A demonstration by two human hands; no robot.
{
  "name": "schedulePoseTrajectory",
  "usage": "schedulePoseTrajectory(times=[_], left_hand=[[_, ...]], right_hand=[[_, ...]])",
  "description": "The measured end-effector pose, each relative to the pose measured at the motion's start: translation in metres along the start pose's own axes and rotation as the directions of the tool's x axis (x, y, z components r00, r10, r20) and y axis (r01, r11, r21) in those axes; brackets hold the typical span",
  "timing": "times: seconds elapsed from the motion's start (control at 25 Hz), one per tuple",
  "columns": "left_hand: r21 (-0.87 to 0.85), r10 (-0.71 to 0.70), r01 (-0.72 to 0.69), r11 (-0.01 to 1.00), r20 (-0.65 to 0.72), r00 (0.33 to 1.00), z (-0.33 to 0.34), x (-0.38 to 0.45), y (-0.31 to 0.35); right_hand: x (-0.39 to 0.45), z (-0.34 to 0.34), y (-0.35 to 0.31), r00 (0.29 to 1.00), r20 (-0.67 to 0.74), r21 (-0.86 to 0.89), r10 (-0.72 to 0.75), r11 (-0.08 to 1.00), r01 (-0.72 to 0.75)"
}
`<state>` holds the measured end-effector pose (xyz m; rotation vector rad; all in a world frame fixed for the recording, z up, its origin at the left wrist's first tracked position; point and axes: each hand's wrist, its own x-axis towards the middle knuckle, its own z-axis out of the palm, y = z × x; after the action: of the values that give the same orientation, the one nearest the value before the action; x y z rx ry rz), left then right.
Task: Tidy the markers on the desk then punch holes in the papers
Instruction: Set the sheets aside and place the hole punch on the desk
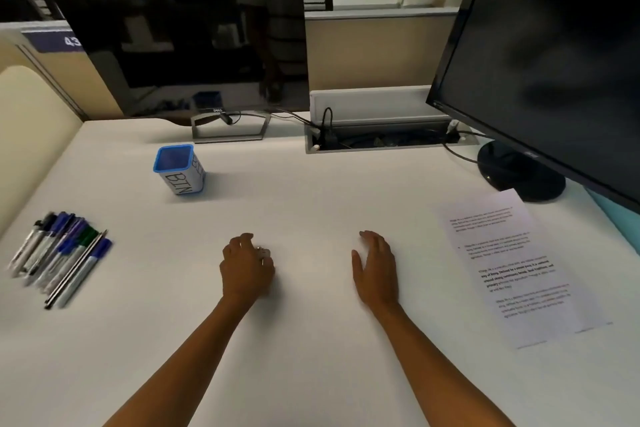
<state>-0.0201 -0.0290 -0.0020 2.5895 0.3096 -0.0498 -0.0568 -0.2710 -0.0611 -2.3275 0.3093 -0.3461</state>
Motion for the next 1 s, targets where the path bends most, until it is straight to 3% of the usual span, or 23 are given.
schedulePoseTrajectory(times=[0.24, 0.48, 0.68, 0.84, 1.0], left_hand=[[-0.048, -0.194, 0.198, 0.979, 0.079, 0.978, -0.007, -0.011, -0.02], [-0.107, -0.247, 0.259, 0.96, 0.107, 0.963, -0.019, -0.008, -0.024], [-0.42, -0.386, 0.468, 0.777, 0.269, 0.882, -0.035, 0.009, -0.051], [-0.562, -0.376, 0.498, 0.66, 0.326, 0.867, -0.05, 0.011, -0.062], [-0.389, -0.309, 0.372, 0.843, 0.215, 0.926, -0.049, 0.003, -0.065]], right_hand=[[0.006, 0.007, -0.006, 0.999, 0.041, -0.117, -0.016, 0.993, 0.021], [0.007, 0.007, -0.008, 0.998, 0.054, -0.14, -0.015, 0.99, 0.023], [0.006, 0.006, -0.007, 0.998, 0.062, -0.162, -0.019, 0.986, 0.028], [0.006, 0.007, -0.008, 0.998, 0.057, -0.159, -0.016, 0.987, 0.024], [0.006, 0.007, -0.009, 0.998, 0.062, -0.149, -0.012, 0.989, 0.022]])
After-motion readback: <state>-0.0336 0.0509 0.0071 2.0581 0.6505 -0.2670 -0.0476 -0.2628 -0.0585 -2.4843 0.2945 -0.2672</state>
